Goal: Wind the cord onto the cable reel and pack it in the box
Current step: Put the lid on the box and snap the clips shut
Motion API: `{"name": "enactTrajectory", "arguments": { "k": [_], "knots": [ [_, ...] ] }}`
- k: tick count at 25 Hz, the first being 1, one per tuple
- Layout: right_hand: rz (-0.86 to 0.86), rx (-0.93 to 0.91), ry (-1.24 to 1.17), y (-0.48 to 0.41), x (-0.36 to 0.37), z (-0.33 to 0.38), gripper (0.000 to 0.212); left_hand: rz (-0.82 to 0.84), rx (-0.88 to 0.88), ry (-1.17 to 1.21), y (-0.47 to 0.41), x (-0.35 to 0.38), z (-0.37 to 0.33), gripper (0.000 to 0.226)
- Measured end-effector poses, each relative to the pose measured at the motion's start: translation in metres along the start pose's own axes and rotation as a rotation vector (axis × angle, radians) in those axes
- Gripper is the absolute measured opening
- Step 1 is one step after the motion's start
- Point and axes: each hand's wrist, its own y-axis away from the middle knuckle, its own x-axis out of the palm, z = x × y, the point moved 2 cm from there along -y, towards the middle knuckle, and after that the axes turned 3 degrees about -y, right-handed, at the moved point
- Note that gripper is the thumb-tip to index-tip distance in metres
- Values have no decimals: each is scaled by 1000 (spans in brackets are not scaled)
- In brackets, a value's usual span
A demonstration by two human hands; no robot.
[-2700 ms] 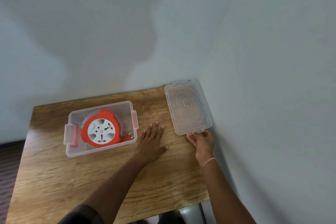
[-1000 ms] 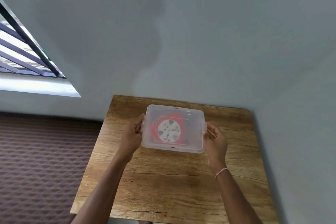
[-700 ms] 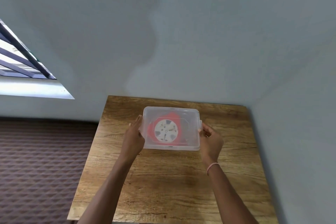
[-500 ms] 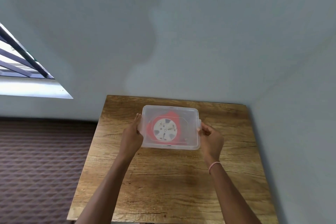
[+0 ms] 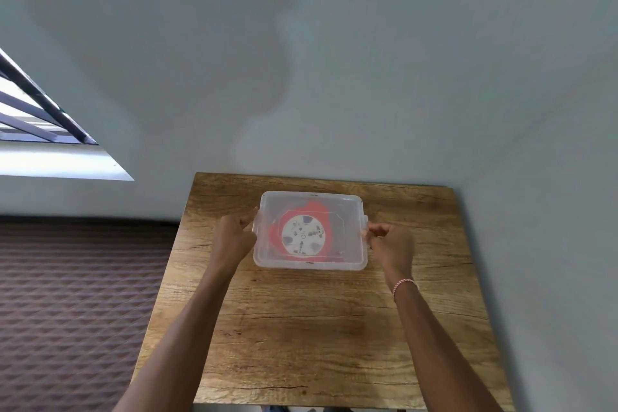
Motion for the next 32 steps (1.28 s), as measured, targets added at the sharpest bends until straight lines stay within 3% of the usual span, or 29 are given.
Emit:
{"name": "enactTrajectory", "arguments": {
  "k": [3,6,7,9,12,16,18,22,26,30,32],
  "knots": [
    [-36,-77,94,3,4,5,18,-32,4,-137,-6,0,-5,29],
    [2,30,-24,1,2,2,19,-42,4,-166,-4,3,-4,23],
    [42,98,-79,-1,1,0,18,-39,2,-152,-4,3,-2,20],
    [172,221,-152,-7,-1,-1,16,2,-10,-74,-4,2,2,38],
    [425,423,-314,-10,-4,-4,22,82,-55,74,-6,0,7,16],
    [613,541,-461,-11,-8,-6,28,165,-152,272,-4,4,16,58],
    [620,535,-480,-13,-9,-6,30,209,-304,375,-2,5,18,66],
    [588,498,-459,-14,-9,-3,32,363,-391,442,-6,6,23,45],
    [510,437,-391,-15,-7,-3,27,319,-364,411,-10,6,24,25],
    [375,332,-301,-16,-3,1,27,143,-271,325,-10,6,18,1],
    [309,255,-212,-13,0,4,29,64,-220,230,-5,8,11,9]
  ]
}}
